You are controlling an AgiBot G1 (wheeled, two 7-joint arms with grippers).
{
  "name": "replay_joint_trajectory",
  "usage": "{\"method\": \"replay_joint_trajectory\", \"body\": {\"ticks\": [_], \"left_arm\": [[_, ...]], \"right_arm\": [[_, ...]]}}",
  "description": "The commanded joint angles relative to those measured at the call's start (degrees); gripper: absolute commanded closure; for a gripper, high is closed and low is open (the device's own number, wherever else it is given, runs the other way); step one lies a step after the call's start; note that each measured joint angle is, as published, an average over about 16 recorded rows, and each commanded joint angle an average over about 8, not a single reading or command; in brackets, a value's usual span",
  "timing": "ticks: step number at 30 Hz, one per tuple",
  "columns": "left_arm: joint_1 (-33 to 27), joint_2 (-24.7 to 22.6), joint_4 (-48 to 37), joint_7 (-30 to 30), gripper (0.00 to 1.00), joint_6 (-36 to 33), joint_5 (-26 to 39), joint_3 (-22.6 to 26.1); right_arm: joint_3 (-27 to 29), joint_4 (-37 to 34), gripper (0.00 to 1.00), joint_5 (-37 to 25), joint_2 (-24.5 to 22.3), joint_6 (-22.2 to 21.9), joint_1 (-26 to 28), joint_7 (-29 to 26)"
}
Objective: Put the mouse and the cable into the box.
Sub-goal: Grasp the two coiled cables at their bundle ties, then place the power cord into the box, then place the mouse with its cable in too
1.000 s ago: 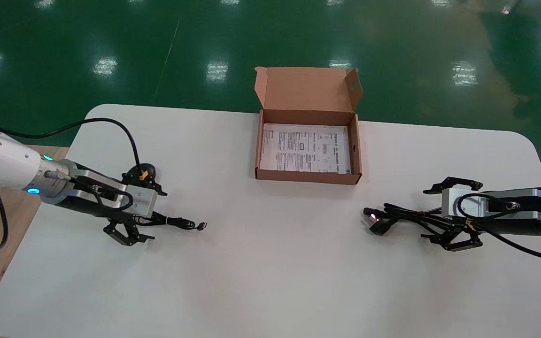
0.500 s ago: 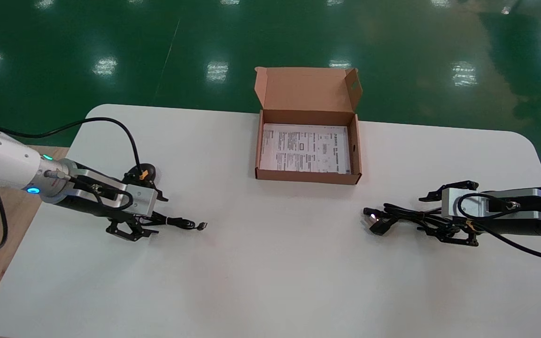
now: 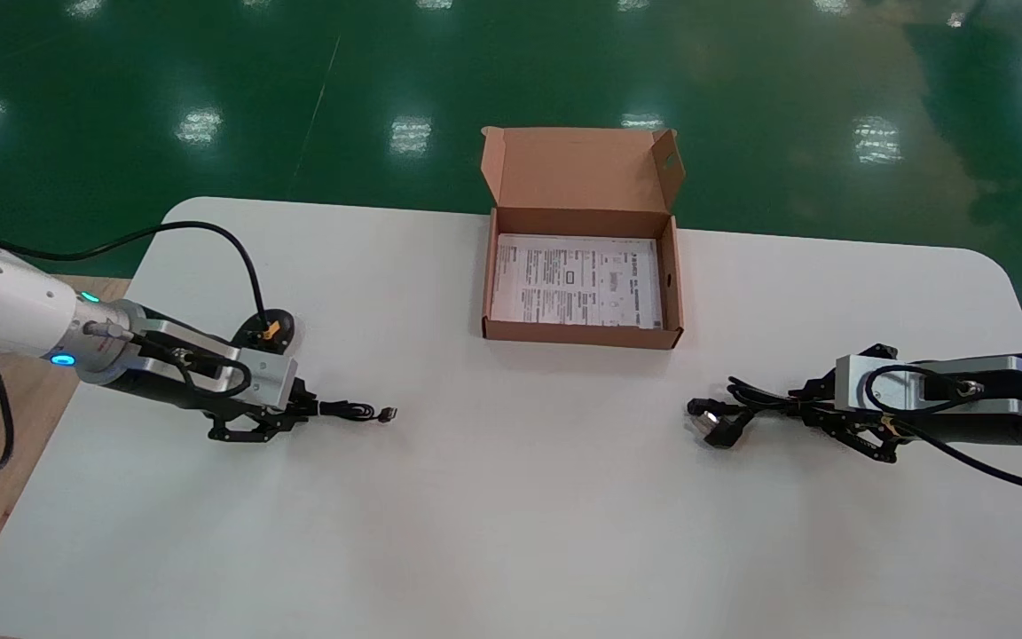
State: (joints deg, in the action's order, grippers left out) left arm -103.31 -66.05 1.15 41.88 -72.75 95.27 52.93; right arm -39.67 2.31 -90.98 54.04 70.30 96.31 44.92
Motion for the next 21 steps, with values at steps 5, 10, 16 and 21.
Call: {"method": "replay_joint_trajectory", "body": {"ticks": [5, 10, 16, 21], "left_arm": [[-0.3, 0.2, 0.1, 0.0, 1.00, -0.2, -0.3, -0.2], [-2.8, 1.7, -0.1, -0.8, 1.00, -5.3, -2.3, -1.5], [-12.2, 6.1, -0.7, -4.6, 1.00, -13.5, -5.9, -4.0], [-22.2, 8.6, 0.5, -7.8, 1.00, -15.0, -8.7, -6.0]], "right_arm": [[0.0, 0.0, 1.00, 0.0, 0.0, 0.0, 0.0, 0.0], [0.3, 0.0, 1.00, 0.5, -0.7, 0.9, 0.6, -0.2], [1.2, 1.2, 1.00, 1.7, -2.1, 2.8, 3.9, -1.4], [1.8, 4.9, 1.00, 2.3, 0.3, -0.2, 8.4, -3.7]]}}
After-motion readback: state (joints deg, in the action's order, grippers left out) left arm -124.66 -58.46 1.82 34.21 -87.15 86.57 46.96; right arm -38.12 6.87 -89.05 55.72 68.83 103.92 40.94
